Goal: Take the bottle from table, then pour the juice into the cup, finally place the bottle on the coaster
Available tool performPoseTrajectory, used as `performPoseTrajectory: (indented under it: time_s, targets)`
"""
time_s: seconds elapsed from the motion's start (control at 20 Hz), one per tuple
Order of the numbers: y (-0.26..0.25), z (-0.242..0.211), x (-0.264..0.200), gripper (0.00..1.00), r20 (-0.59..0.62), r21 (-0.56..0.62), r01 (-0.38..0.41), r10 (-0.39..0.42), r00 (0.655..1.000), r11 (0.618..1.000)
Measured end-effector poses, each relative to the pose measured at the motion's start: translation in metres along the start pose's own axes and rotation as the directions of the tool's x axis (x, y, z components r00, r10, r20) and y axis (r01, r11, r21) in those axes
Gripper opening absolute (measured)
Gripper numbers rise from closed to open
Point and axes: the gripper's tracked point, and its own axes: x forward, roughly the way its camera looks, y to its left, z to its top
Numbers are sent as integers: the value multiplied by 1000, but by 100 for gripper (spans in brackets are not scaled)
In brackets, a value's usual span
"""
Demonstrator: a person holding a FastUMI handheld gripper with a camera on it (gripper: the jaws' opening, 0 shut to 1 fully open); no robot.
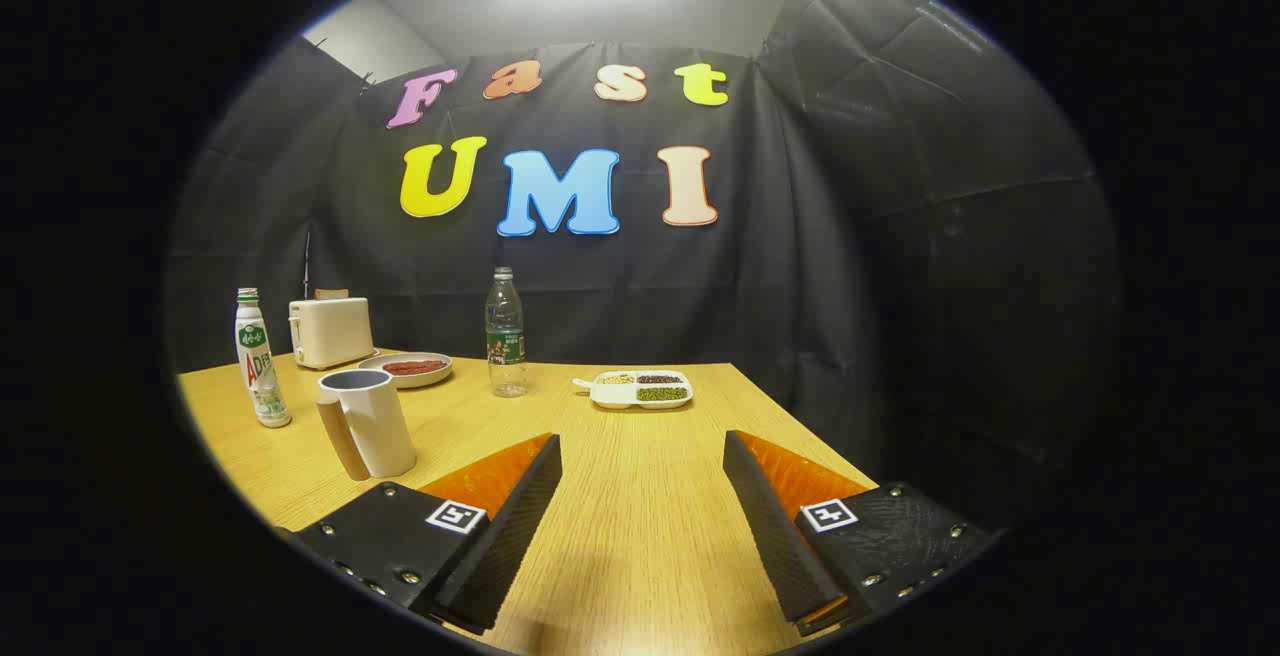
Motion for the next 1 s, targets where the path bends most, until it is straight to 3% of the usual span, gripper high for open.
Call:
performPoseTrajectory:
  time_s: [1.0]
  targets:
    - [0, 2, 1, 97, 5, -10, -4, 5, 1000, 1000]
